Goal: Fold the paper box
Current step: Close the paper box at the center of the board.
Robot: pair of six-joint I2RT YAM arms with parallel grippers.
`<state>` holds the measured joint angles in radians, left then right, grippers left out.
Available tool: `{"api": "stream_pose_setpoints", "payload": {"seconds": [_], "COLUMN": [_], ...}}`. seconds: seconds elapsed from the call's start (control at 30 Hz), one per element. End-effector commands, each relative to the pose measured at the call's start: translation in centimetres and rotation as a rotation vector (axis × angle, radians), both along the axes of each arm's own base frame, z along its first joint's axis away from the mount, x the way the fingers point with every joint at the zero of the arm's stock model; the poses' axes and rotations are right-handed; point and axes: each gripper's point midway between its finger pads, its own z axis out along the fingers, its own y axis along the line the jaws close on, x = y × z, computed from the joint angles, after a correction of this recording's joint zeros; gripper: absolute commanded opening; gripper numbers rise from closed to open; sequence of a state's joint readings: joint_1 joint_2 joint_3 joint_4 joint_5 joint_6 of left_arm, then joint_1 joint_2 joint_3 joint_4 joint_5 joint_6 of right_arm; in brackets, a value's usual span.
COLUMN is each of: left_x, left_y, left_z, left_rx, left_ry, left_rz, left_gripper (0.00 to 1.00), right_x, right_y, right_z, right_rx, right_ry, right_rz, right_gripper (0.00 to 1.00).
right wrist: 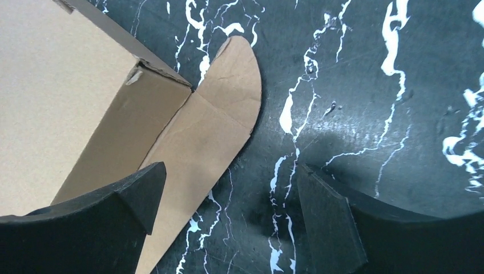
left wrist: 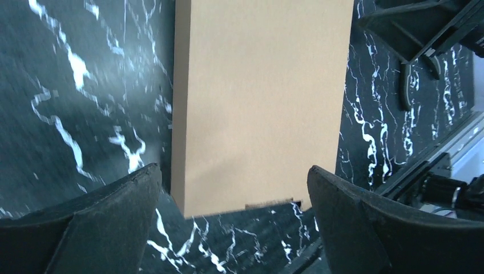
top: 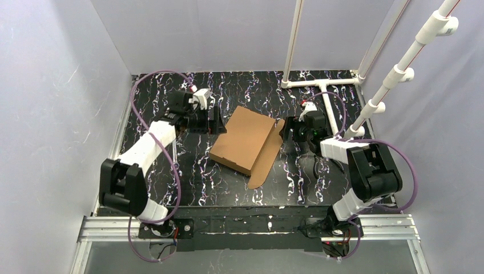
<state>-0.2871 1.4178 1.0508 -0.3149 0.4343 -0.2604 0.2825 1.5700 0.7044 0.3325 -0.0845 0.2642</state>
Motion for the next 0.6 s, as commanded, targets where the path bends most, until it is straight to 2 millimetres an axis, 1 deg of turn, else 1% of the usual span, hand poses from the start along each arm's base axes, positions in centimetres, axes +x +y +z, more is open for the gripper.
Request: {"api": "stream_pose_setpoints", "payload": {"seconds": [0.0,0.07,0.1,0.2,0.27,0.37,0.43,0.53,0.57], "left_x": [0.5,0.1,-0.3,-0.3,0.1,0.4,0.6,0.8,0.7], "left_y": [-2.1,-4.2,-5.3,-7.7,-8.6,-10.8,-12.2,-13.6,-14.0], "left_z": [1.2,1.2,1.2,0.9,0.7,0.6,-0.1,-1.2,-1.5], "left_rx": [0.091,0.183,0.249,0.428,0.503,0.580,0.669,0.815,0.838], "left_ry": [-0.071,-0.130,-0.188,-0.334,-0.394,-0.478,-0.509,-0.532,-0.534], "left_rz": [-0.204,-0.280,-0.339,-0.412,-0.394,-0.387,-0.370,-0.337,-0.334], "left_gripper": [0.98,0.98,0.98,0.98,0.98,0.98,0.98,0.98,0.96], "right_x": [1.8,2.0,1.9,1.7,1.5,1.4,1.4,1.5,1.5], "right_y": [0.7,0.8,0.7,0.2,-0.1,-0.2,-0.2,-0.1,-0.1], "right_z": [1.0,1.0,1.1,1.5,1.5,1.6,1.3,1.1,1.2], "right_rx": [0.112,0.156,0.171,0.177,0.172,0.189,0.189,0.189,0.190], "right_ry": [-0.063,-0.062,-0.066,-0.075,-0.067,-0.060,-0.050,-0.036,-0.036], "right_rz": [-0.046,-0.051,-0.048,-0.028,-0.020,-0.010,-0.003,0.008,0.009], "right_gripper": [0.92,0.90,0.90,0.88,0.89,0.88,0.88,0.88,0.88]}}
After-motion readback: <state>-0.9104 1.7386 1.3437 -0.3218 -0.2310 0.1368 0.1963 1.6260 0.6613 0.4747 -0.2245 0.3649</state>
